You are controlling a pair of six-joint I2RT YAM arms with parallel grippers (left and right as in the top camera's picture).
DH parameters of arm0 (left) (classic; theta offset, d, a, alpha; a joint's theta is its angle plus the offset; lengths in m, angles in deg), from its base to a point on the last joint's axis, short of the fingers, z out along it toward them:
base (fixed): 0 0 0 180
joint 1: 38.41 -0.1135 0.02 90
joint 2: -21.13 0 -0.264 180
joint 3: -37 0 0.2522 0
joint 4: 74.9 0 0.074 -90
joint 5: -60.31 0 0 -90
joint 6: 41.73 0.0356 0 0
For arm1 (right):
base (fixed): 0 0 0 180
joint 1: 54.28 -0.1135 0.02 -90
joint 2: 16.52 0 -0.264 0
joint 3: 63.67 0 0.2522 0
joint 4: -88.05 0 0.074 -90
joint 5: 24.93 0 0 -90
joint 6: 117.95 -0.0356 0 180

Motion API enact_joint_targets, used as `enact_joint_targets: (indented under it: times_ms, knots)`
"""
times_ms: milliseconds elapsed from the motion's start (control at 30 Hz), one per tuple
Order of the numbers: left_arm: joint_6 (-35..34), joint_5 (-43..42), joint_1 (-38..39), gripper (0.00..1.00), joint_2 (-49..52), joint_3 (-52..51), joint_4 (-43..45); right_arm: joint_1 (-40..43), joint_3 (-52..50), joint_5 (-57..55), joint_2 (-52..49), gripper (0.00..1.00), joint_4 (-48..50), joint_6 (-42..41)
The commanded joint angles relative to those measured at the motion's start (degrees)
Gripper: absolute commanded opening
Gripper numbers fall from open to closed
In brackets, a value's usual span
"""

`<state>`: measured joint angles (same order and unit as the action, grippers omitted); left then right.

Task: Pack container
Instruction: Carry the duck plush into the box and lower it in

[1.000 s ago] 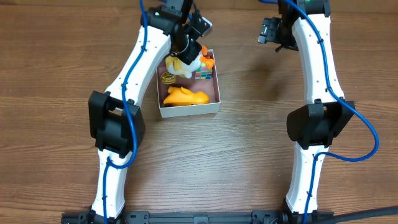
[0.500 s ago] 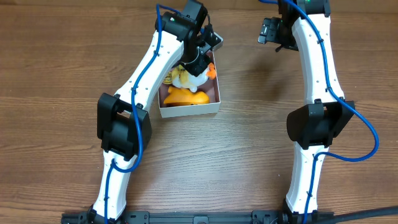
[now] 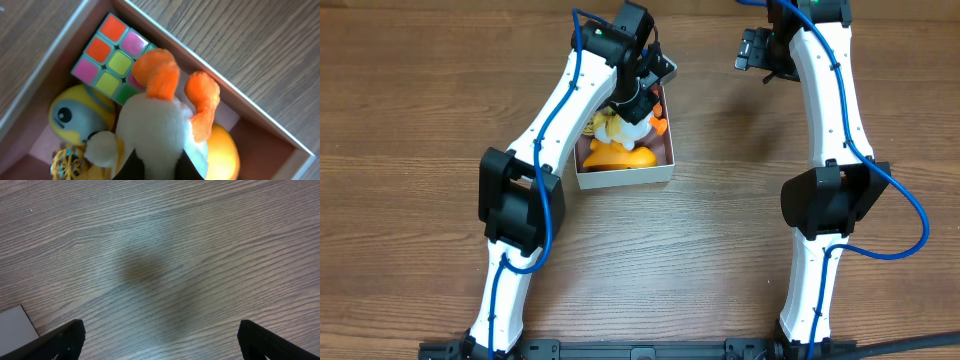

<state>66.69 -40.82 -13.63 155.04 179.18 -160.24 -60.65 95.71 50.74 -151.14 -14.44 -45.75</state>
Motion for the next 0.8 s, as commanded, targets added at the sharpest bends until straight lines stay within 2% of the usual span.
enact_joint_targets:
  times_ms: [0,500,533,567,600,633,667,767]
  knots:
    - [-0.26,-0.96,0.55,0.04,3.37,0.59,0.13,-0.09,1.40,-0.37,0.76,1.00,0.13,-0.46]
    - [-0.66,-3.96,2.12,0.05,10.12,0.57,-0.17,-0.09,1.40,-0.37,0.76,1.00,0.13,-0.46]
    - [-0.66,-3.96,2.14,0.09,10.21,0.57,-0.17,-0.09,1.40,-0.37,0.76,1.00,0.15,-0.46]
    - [-0.63,-3.93,2.14,0.21,10.21,0.57,-0.15,-0.09,1.40,-0.37,0.79,1.00,0.13,-0.46]
    - [-0.66,-3.93,2.16,0.38,10.21,0.57,-0.15,-0.09,1.40,-0.37,0.76,1.00,0.15,-0.46]
    - [-0.66,-3.93,2.16,0.45,10.21,0.57,-0.17,-0.09,1.40,-0.37,0.76,1.00,0.15,-0.46]
    - [-0.66,-3.93,2.16,0.59,10.21,0.57,-0.33,-0.09,1.40,-0.37,0.76,1.00,0.13,-0.46]
    - [-0.81,-3.96,2.16,0.82,10.21,0.57,-0.63,-0.09,1.40,-0.37,0.76,1.00,0.13,-0.46]
